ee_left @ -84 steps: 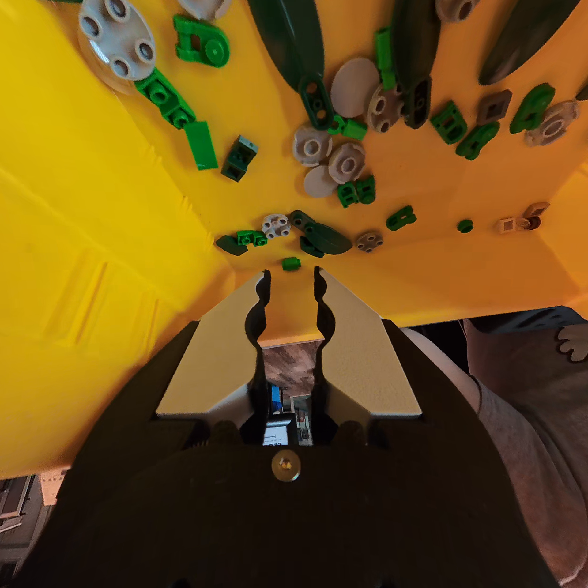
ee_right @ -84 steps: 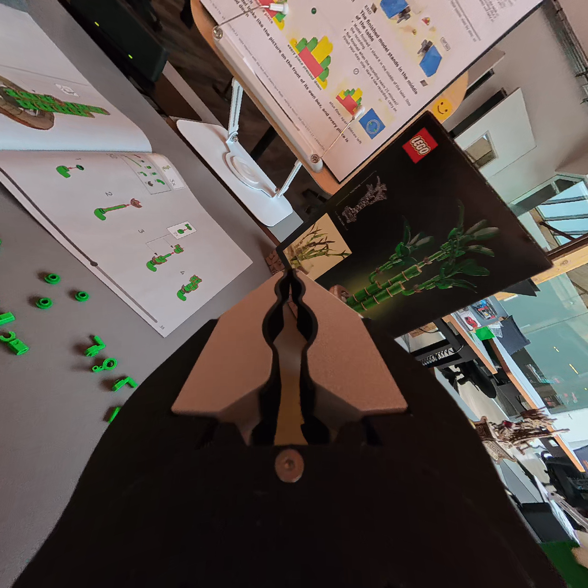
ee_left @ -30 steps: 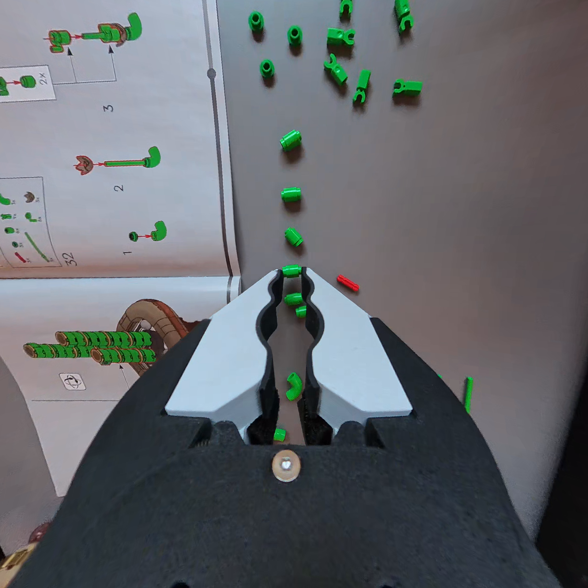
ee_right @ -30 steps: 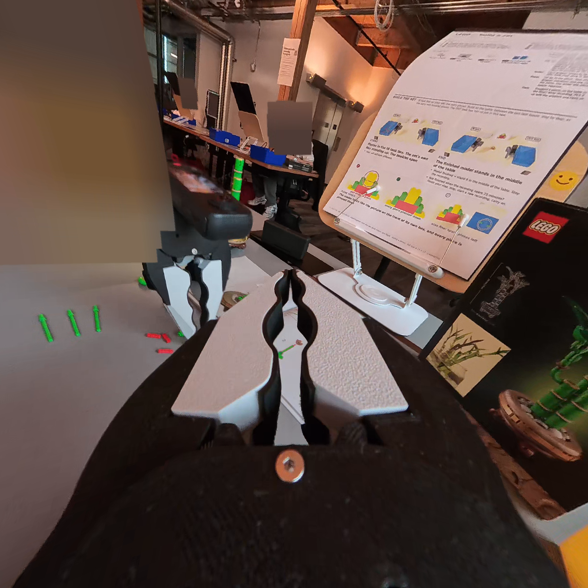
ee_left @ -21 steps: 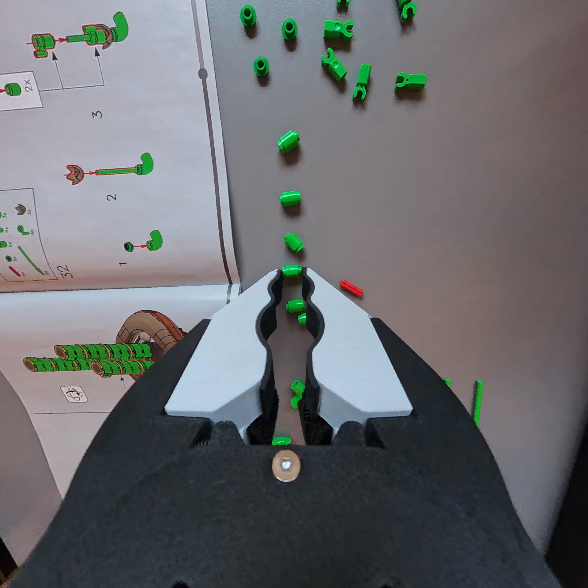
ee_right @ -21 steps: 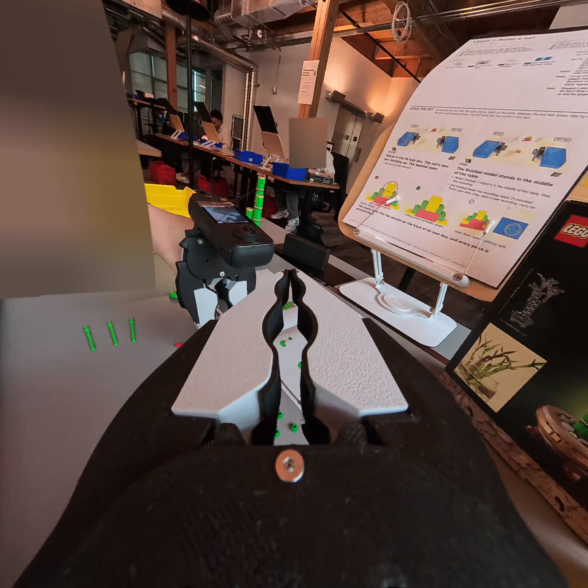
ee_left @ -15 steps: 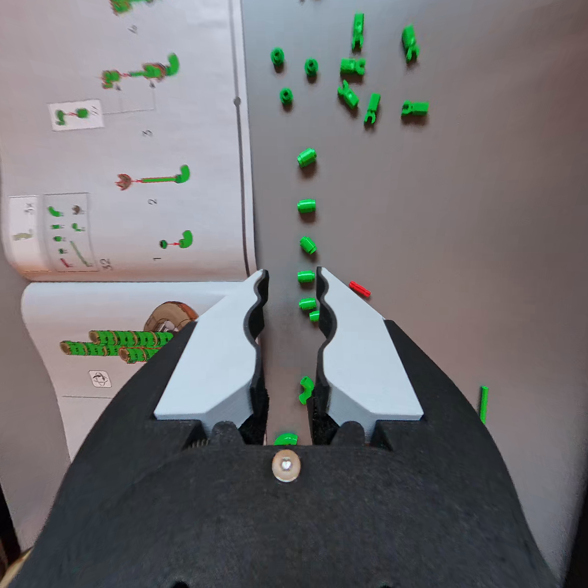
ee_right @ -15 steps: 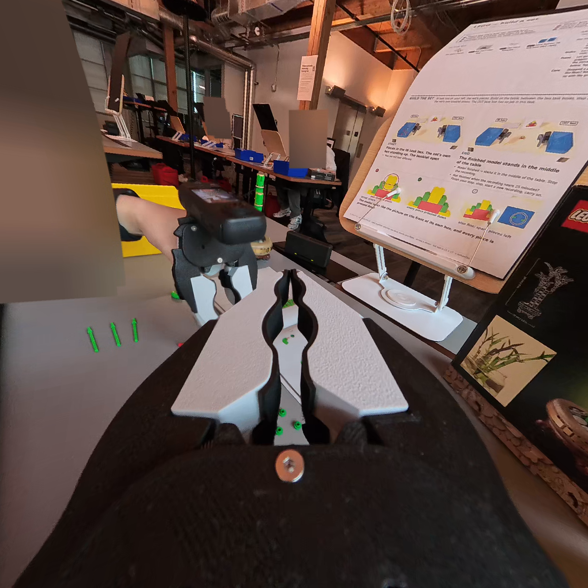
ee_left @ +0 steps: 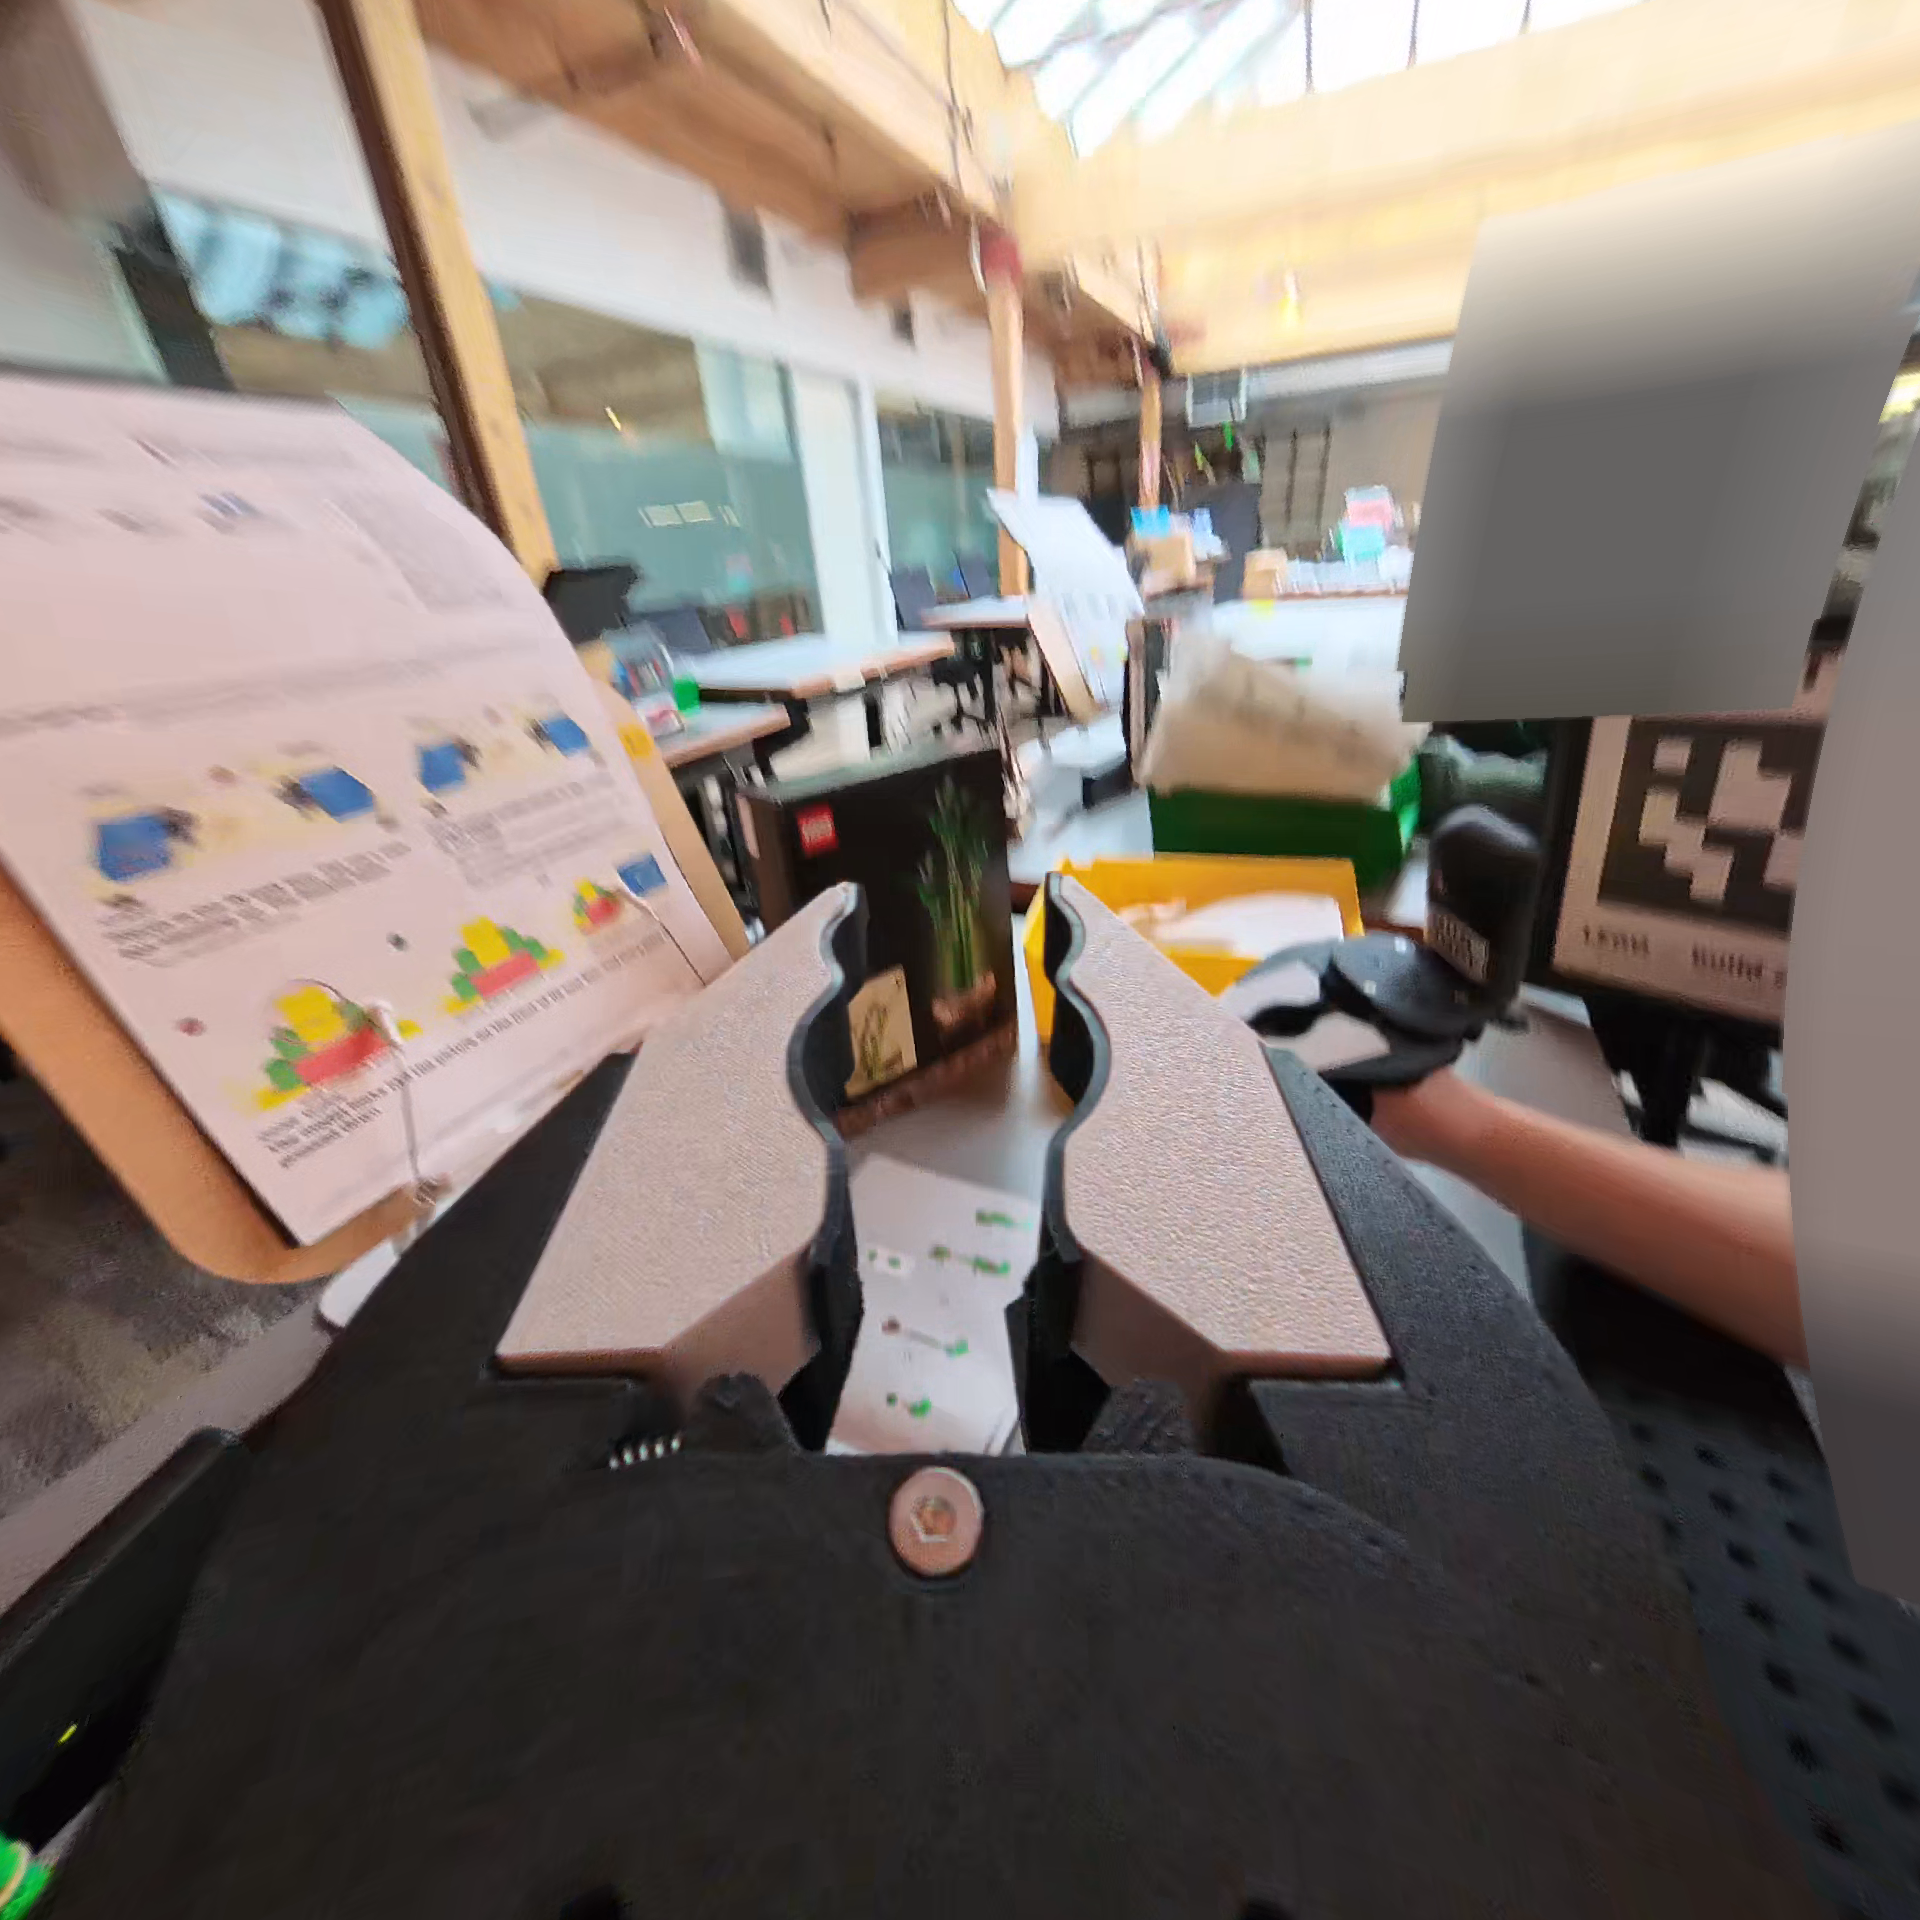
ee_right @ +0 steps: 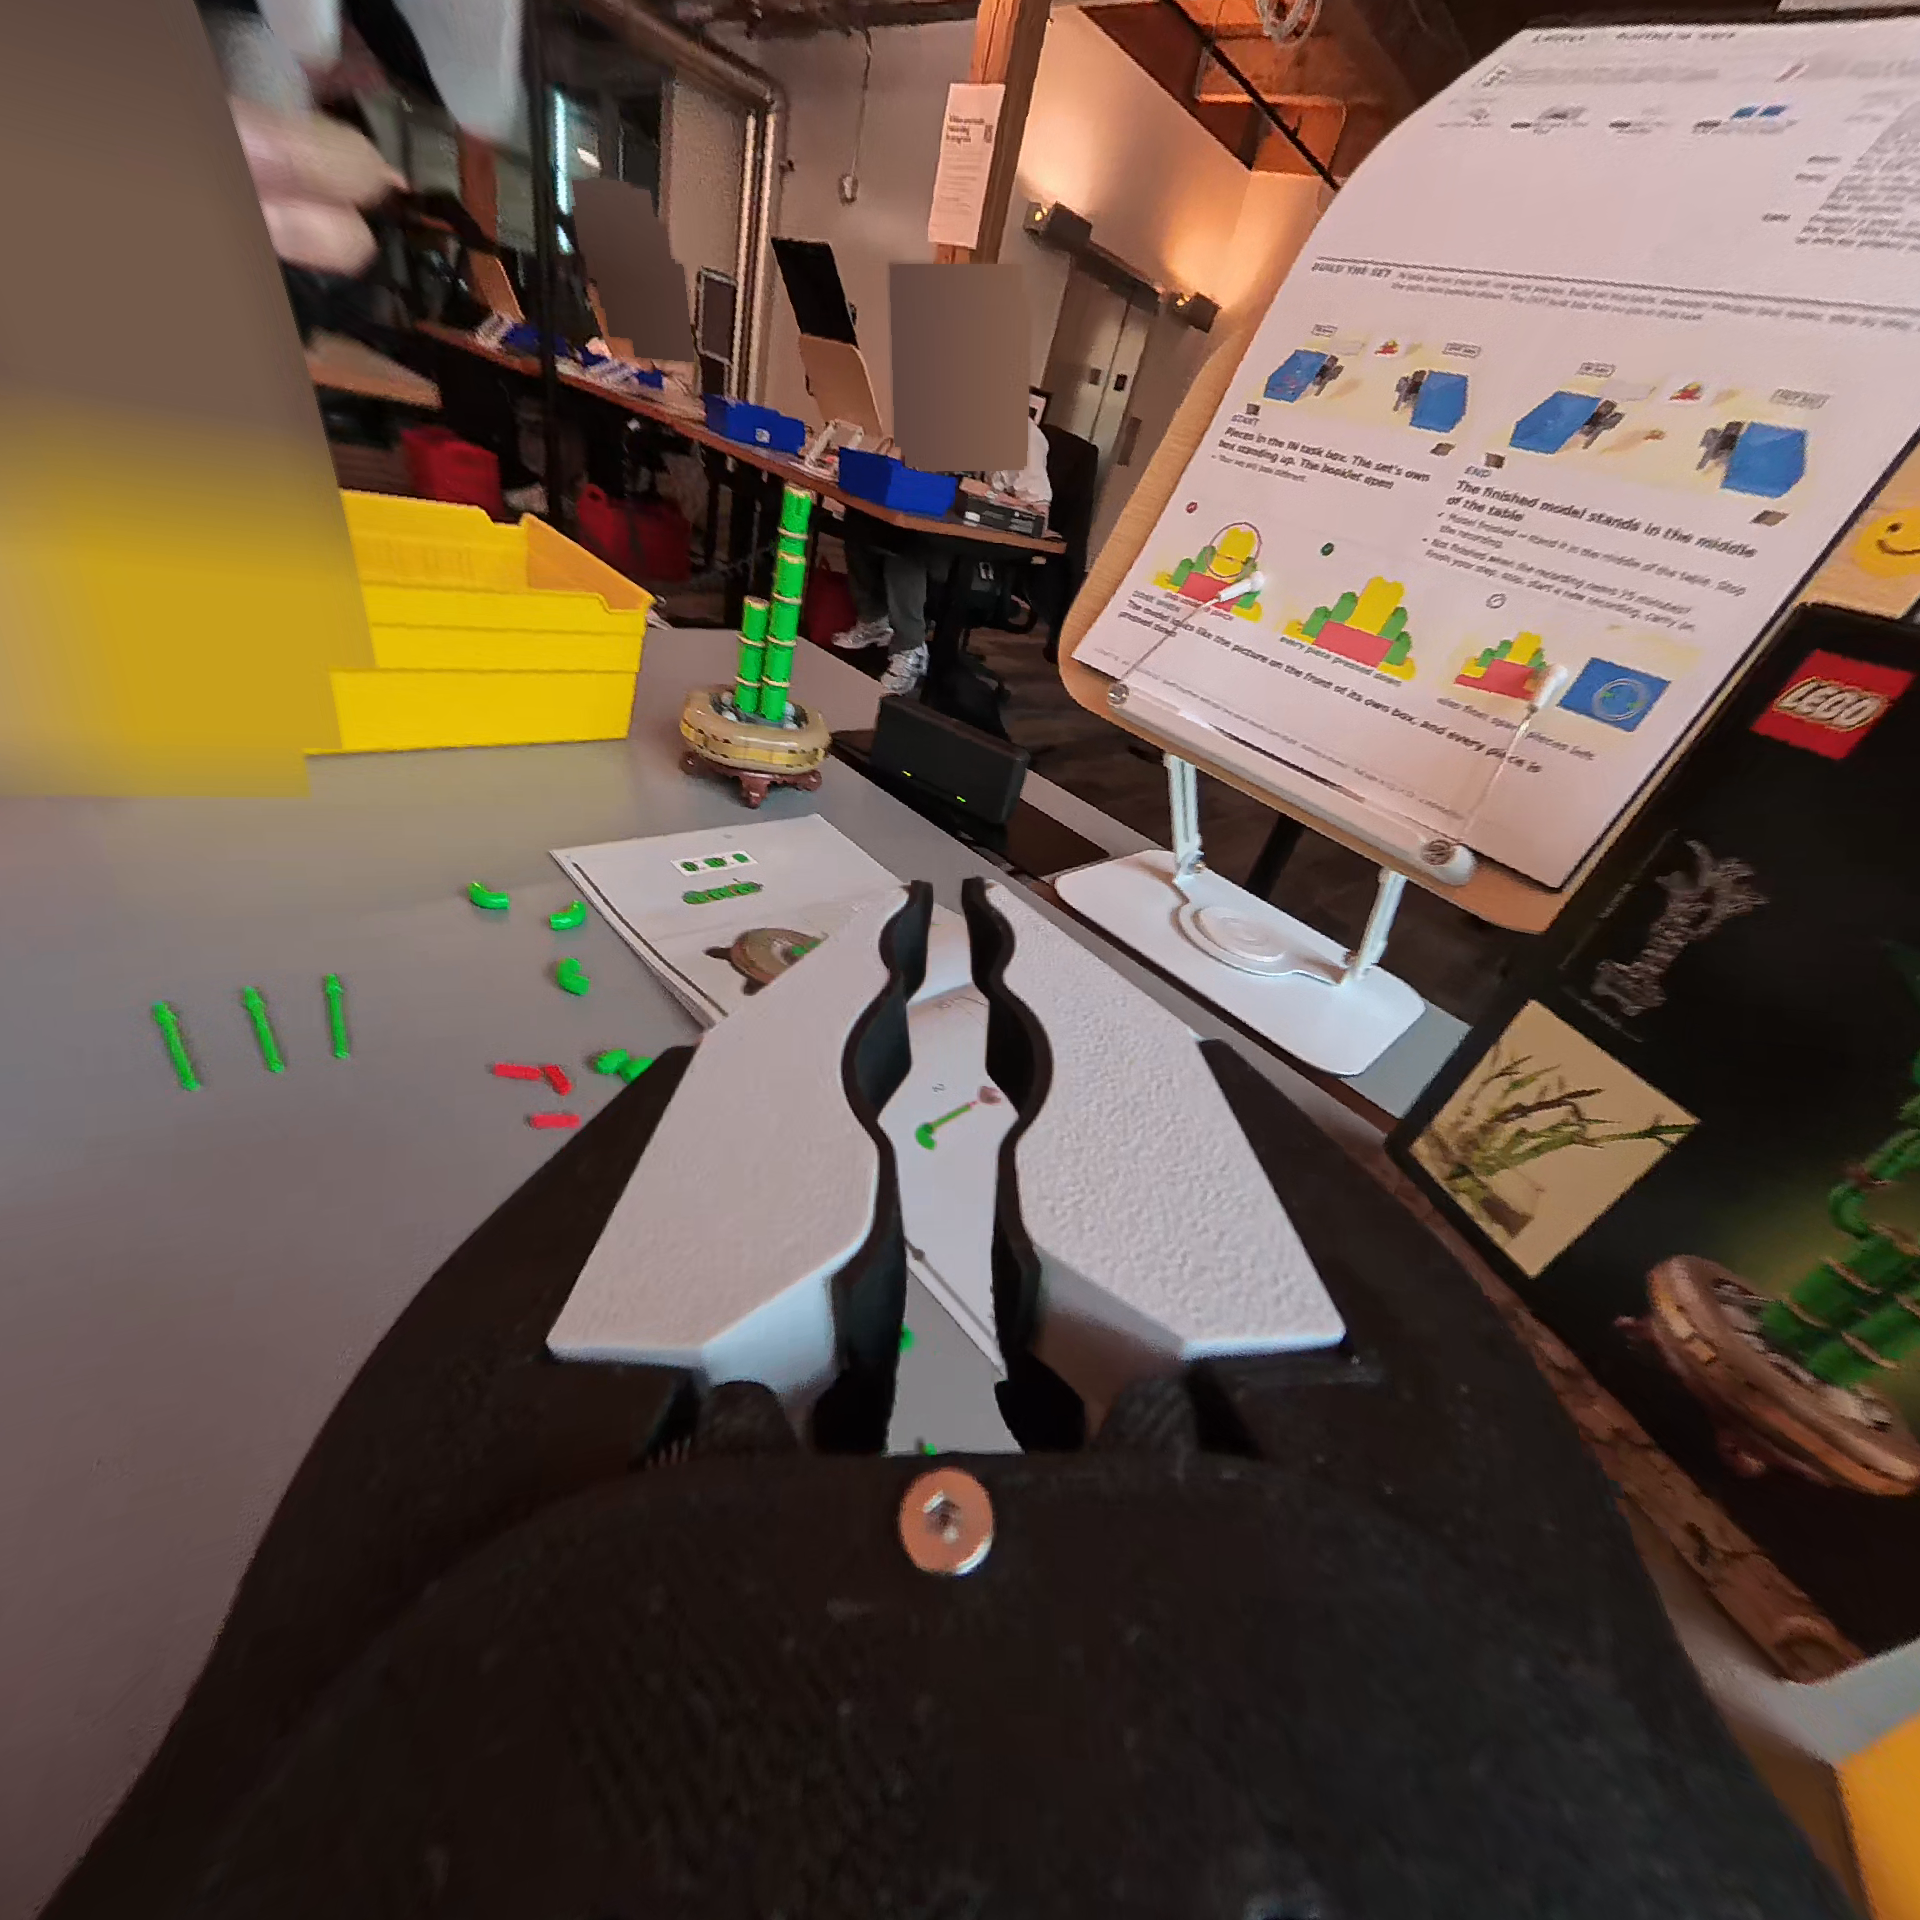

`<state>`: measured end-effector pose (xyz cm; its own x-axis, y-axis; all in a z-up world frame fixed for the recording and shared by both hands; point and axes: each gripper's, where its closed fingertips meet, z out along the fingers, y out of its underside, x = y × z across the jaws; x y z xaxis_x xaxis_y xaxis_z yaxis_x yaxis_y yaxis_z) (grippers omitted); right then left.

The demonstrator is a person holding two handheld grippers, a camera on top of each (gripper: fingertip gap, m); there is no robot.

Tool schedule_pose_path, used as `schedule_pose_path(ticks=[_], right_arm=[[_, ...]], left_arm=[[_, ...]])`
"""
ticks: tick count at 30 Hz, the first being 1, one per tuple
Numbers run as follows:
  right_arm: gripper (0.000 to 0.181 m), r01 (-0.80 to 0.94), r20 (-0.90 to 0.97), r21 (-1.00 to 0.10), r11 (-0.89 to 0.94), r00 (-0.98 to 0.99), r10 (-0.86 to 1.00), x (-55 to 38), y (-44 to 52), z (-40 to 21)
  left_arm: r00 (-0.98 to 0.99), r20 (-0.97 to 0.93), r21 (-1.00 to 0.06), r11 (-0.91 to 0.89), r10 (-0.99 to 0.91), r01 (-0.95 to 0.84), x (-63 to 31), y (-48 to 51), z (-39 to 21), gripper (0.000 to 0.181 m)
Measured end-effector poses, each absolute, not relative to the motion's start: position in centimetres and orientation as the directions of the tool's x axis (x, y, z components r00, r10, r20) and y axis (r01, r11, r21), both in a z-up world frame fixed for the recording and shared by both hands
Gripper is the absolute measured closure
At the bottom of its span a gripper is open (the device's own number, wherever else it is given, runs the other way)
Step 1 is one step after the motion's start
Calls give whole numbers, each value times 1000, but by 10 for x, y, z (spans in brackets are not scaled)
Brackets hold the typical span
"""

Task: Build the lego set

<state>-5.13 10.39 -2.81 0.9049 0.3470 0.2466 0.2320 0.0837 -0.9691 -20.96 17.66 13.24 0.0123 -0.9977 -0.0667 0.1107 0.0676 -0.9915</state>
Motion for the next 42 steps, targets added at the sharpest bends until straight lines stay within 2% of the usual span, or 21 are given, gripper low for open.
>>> schedule_pose_path(ticks=[2,5,8,10,12,14,16,18,22,27,30,33,36,39,42], right_arm=[[176,309,317,-948,76,896,311,-45,104,-25],[168,401,403,-914,66,875,270,-38,105,-8],[161,454,444,-891,35,849,287,-39,109,19],[164,462,435,-887,-15,844,315,-38,117,39],[169,454,423,-891,-24,846,324,-37,127,63],[176,454,434,-891,22,835,339,-37,134,85],[176,412,402,-910,48,849,344,-34,139,98],[177,350,346,-935,56,864,366,-31,145,97],[181,337,303,-942,-17,868,393,-23,160,70],[181,291,230,-951,-101,888,397,-13,177,44],[181,317,241,-936,-151,893,381,-8,183,32],[181,324,241,-930,-171,893,380,-8,182,30],[181,335,245,-923,-186,890,385,-8,180,28],[181,352,257,-915,-197,886,387,-7,182,23],[181,357,254,-912,-204,880,402,-8,184,18]], left_arm=[[49,-61,-981,68,-997,180,-236,176,149,155],[94,-71,-985,85,-993,153,-262,180,152,155],[122,-102,-995,99,-987,-33,-273,187,121,161],[219,-144,-981,110,-965,-162,-277,206,102,173],[298,-160,-962,81,-941,-262,-278,221,89,175],[288,-150,-941,47,-946,-334,-273,220,75,179],[309,-141,-923,12,-941,-384,-269,224,64,181],[330,-137,-910,-13,-934,-414,-267,227,57,181],[335,-137,-891,-32,-932,-454,-259,228,48,181],[236,-119,-821,-38,-965,-570,-250,213,21,181],[158,-87,-737,-44,-984,-675,-249,202,-6,181],[135,-92,-579,-58,-987,-813,-261,205,-42,181],[188,-82,-349,-148,-979,-925,-288,211,-84,181],[161,29,-145,-163,-987,-976,-305,197,-122,181],[165,42,-74,-168,-985,-983,-309,200,-134,181]])
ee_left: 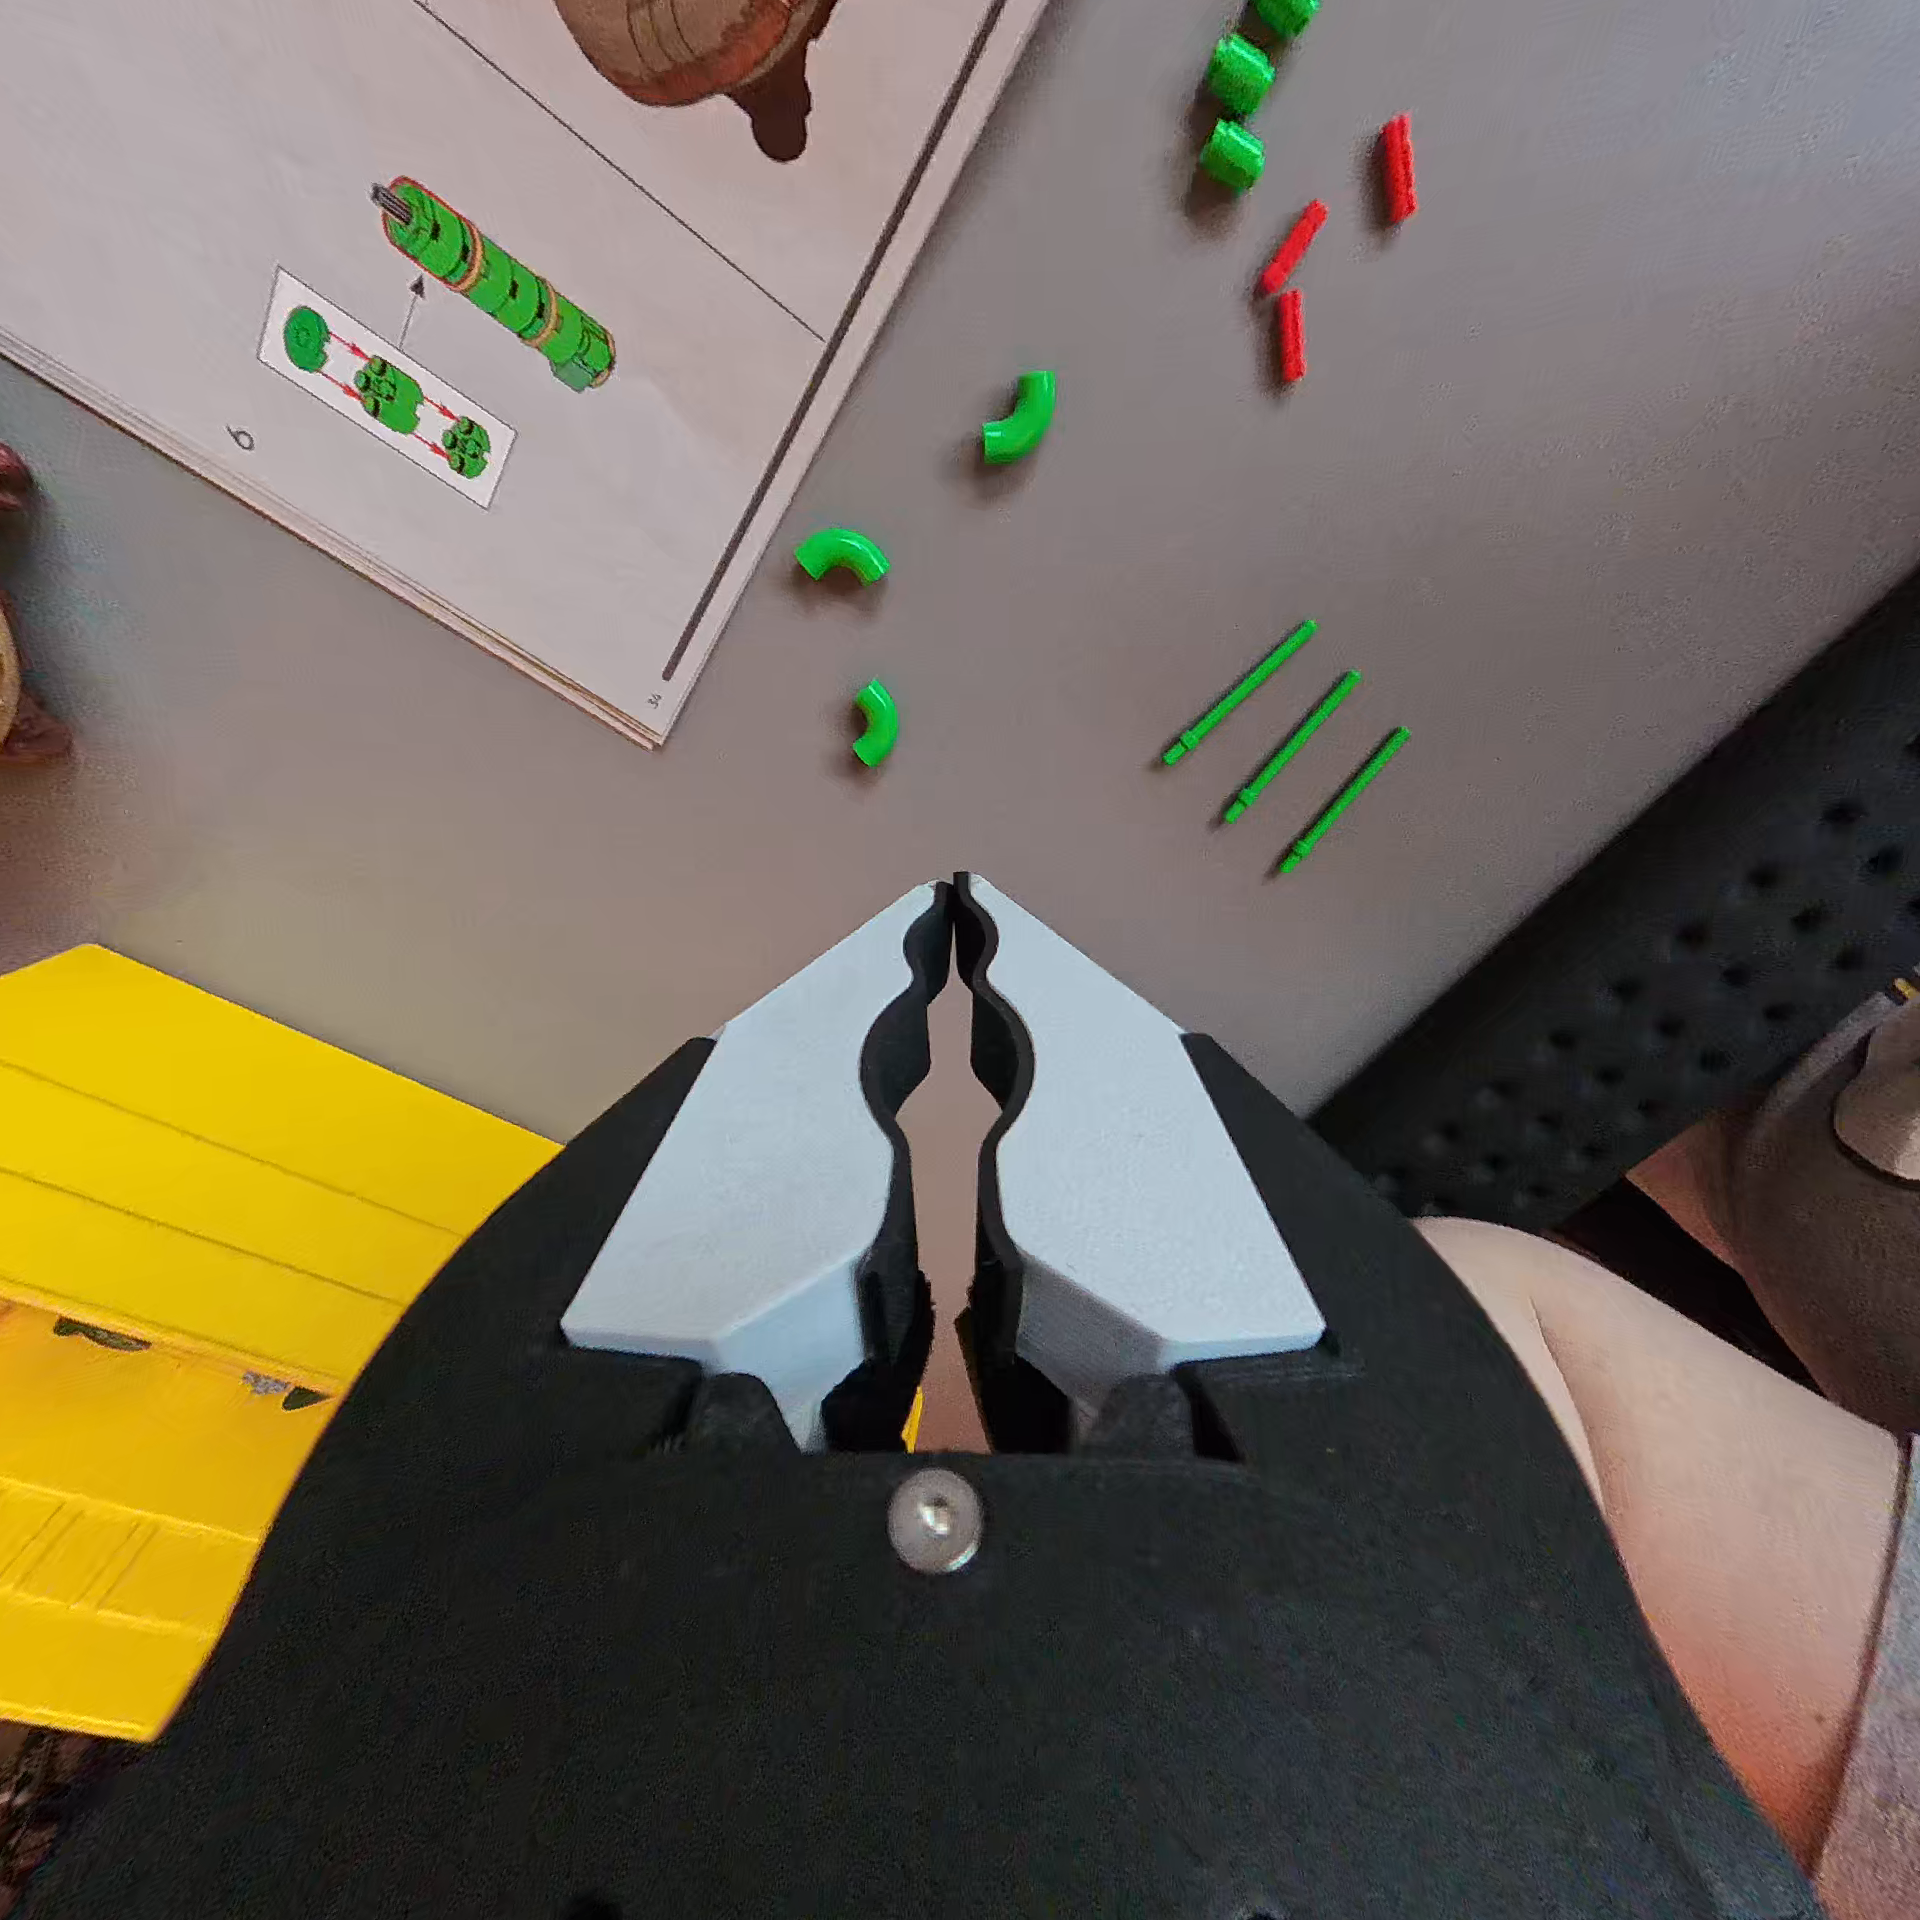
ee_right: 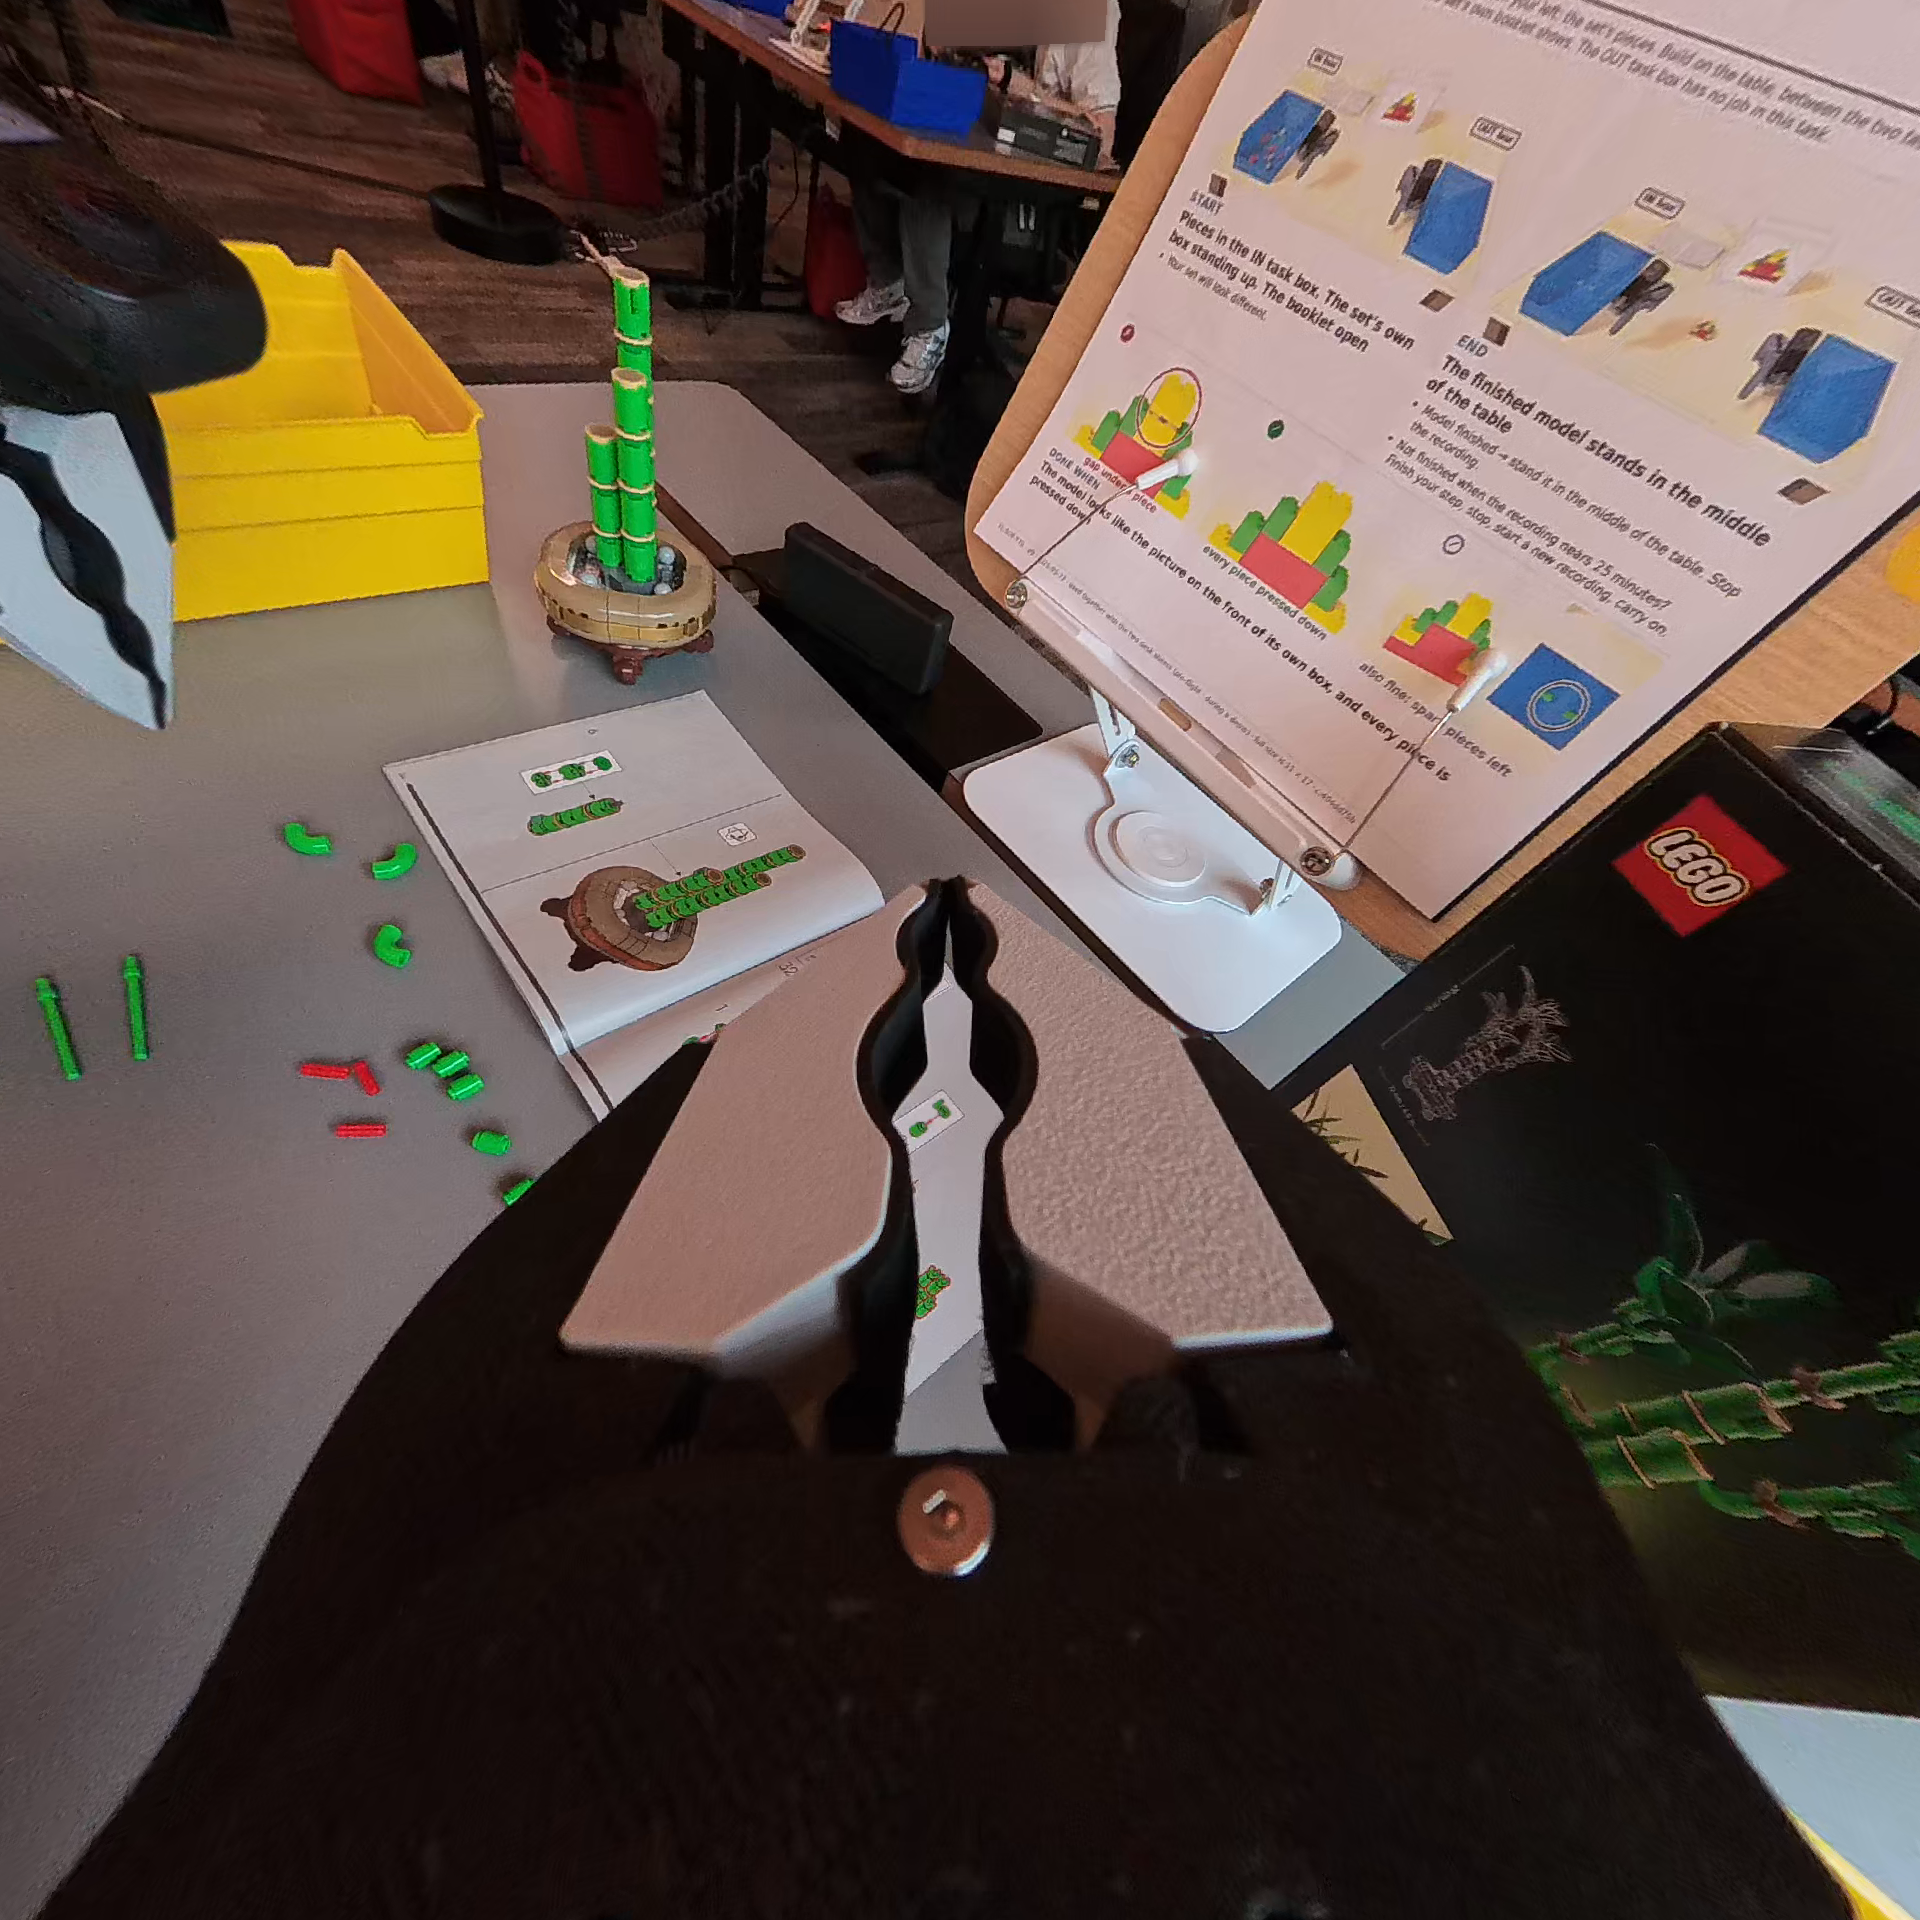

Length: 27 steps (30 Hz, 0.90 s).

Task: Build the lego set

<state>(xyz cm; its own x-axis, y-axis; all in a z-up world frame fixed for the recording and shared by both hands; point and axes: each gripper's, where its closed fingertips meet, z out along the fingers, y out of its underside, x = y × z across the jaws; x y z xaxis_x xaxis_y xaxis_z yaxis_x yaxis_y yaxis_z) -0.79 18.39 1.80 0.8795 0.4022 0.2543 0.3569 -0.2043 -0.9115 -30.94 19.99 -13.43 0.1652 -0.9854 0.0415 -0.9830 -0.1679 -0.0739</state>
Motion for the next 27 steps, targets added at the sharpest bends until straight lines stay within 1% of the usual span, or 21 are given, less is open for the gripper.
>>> schedule_pose_path(ticks=[1,5,6,7,10,11,13,15,16,19,22,24,26,27], right_arm=[[181,361,258,-910,-206,879,400,-8,184,17],[181,400,304,-895,-199,871,385,-7,183,21],[181,413,322,-889,-197,870,372,-5,182,23],[181,426,340,-884,-193,869,359,-3,180,26],[181,437,366,-882,-173,869,332,3,174,35],[181,430,361,-887,-167,873,329,4,172,38],[181,416,353,-896,-157,879,321,8,169,44],[181,409,350,-901,-147,883,313,10,166,48],[181,407,349,-903,-141,884,312,10,165,50],[181,405,343,-903,-144,880,329,8,165,49],[181,411,308,-892,-190,858,411,-3,164,34],[181,419,231,-871,-257,811,537,-19,156,12],[181,466,122,-819,-334,710,693,-42,139,-18],[181,519,106,-781,-348,659,745,-49,133,-34]], left_arm=[[169,32,-94,-171,-985,-981,-306,203,-132,181],[166,-21,-255,-156,-986,-954,-274,217,-117,181],[169,-25,-274,-156,-985,-949,-266,220,-117,181],[167,-14,-269,-157,-986,-950,-261,219,-121,181],[142,-6,-207,-138,-990,-969,-259,217,-134,181],[136,3,-208,-134,-991,-969,-257,215,-134,181],[99,61,-256,-111,-993,-960,-246,200,-127,181],[-4,123,-317,-36,-992,-948,-232,173,-118,181],[-60,140,-322,12,-988,-947,-228,160,-118,181],[-165,121,-250,131,-979,-959,-225,144,-132,181],[-145,144,-257,105,-979,-961,-216,142,-133,181],[-117,148,-274,73,-982,-959,-217,145,-127,181],[-93,119,-292,55,-988,-955,-223,152,-118,181],[-77,102,-311,42,-992,-950,-226,155,-112,181]])
